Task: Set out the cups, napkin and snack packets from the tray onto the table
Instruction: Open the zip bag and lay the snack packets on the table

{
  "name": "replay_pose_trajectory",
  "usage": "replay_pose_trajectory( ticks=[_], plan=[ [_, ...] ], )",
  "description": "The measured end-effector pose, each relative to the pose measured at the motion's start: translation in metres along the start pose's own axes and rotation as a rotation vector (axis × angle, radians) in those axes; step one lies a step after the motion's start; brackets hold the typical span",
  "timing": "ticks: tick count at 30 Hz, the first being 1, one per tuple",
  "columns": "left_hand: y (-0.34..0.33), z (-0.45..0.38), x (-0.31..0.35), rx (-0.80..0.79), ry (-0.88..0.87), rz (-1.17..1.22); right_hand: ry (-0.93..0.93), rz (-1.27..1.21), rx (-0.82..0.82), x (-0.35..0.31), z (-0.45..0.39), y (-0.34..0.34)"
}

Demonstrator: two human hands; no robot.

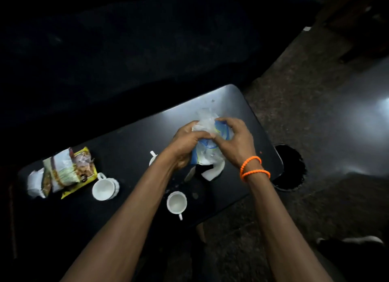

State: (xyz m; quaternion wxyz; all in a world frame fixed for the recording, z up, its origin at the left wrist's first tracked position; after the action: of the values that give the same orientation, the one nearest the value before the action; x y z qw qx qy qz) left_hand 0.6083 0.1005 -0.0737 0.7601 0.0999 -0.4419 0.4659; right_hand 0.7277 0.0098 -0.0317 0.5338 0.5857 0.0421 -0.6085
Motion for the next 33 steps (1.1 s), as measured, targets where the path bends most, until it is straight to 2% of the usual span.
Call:
replay_pose_trajectory(
  ticks=[3, 5, 7, 9, 12, 14, 16, 20, 22, 25, 28, 33],
  plan=[
    [-0.037, -0.013, -0.003, 0.03, -0.026, -0.167, -0.006, 0.067, -0.276, 0.019, 0.003, 0.029],
    [-0.071, -0.017, -0.008, -0.102, -0.001, -0.183, 0.001, 0.263, -0.29, 0.031, 0.008, 0.041],
    [-0.105, -0.02, -0.012, -0.233, 0.05, -0.15, 0.037, 0.254, -0.105, 0.047, 0.011, 0.06],
    [-0.128, -0.022, -0.008, -0.296, 0.048, -0.141, 0.075, 0.201, 0.188, 0.071, 0.011, 0.088],
    [-0.14, -0.031, 0.005, -0.215, -0.102, -0.227, 0.016, 0.255, 0.66, 0.119, 0.009, 0.133],
    [-0.14, -0.033, 0.01, -0.198, -0.125, -0.191, -0.058, 0.299, 0.825, 0.153, 0.003, 0.153],
    [-0.137, -0.034, 0.012, -0.188, -0.143, -0.159, -0.174, 0.332, 0.779, 0.187, -0.009, 0.163],
    [-0.129, -0.043, 0.008, -0.149, -0.218, -0.162, -0.558, 0.504, 0.36, 0.25, -0.03, 0.168],
    [-0.121, -0.047, 0.002, -0.129, -0.235, -0.167, -0.62, 0.517, 0.347, 0.268, -0.032, 0.171],
    [-0.106, -0.05, -0.007, -0.103, -0.232, -0.178, -0.554, 0.49, 0.415, 0.275, -0.031, 0.168],
    [-0.09, -0.048, -0.014, -0.074, -0.214, -0.166, -0.451, 0.402, 0.403, 0.267, -0.033, 0.148],
    [-0.042, -0.035, -0.008, 0.022, -0.217, -0.11, -0.274, 0.306, 0.328, 0.205, -0.04, 0.096]
  ],
)
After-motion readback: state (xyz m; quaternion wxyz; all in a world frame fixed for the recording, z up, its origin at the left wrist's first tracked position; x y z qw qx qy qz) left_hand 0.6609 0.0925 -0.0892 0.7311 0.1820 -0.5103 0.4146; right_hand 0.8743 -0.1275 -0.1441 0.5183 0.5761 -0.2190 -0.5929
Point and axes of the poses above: each hand's wrist, its own z-axis away from the middle knuckle, its own y-axis out of the back of the hand, x = y × z, the point moved 2 cm from there along -z, towards the middle knuckle, and after that the axes turned 5 degrees about -y, right-handed, at the moved point
